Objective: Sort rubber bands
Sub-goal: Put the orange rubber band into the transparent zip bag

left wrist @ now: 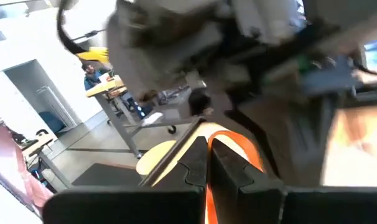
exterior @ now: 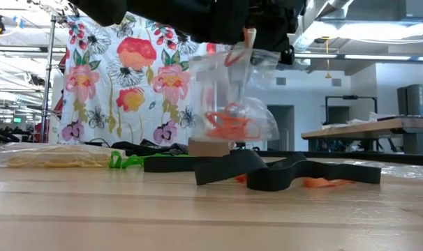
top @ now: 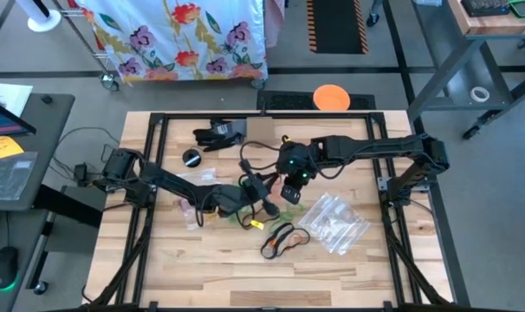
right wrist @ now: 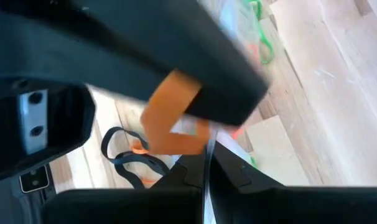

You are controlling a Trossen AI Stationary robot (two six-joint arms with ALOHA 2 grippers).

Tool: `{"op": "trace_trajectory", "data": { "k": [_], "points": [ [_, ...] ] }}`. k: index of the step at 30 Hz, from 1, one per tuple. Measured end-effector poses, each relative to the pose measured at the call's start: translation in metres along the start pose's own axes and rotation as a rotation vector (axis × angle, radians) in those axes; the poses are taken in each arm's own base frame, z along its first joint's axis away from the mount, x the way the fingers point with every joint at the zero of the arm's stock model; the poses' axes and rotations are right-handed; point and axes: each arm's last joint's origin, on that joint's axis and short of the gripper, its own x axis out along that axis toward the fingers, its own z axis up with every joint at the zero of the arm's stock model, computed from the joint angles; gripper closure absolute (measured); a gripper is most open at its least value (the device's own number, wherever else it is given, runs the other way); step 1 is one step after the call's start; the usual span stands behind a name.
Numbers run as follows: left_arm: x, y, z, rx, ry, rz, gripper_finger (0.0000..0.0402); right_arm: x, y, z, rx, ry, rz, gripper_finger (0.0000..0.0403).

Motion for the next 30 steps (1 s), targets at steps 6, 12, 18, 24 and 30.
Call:
{"op": "trace_trajectory", "data": {
  "k": [6, 12, 18, 24, 30],
  "points": [
    [-0.0020, -0.0038, -0.0040, 0.044, 0.033, -0.021, 0.0401, 0.0000, -0.0002, -0.0009, 0.002, 0.010, -0.002, 0.0397],
    [-0.0034, -0.0062, -0.0072, 0.084, 0.059, -0.036, 0.0401, 0.0000, 0.0004, -0.0013, 0.005, 0.021, 0.020, 0.0397],
    [-0.0029, -0.0057, -0.0070, 0.015, 0.057, -0.034, 0.0396, -0.0001, 0.0004, -0.0014, 0.005, 0.021, 0.021, 0.0397],
    [-0.0032, -0.0071, -0.0086, 0.044, 0.064, -0.059, 0.0338, -0.0001, 0.0004, -0.0014, 0.005, 0.022, 0.021, 0.0397],
    [-0.0030, -0.0070, -0.0085, 0.014, 0.062, -0.061, 0.0274, -0.0003, 0.0010, -0.0020, 0.005, 0.035, 0.043, 0.0397]
  ]
}}
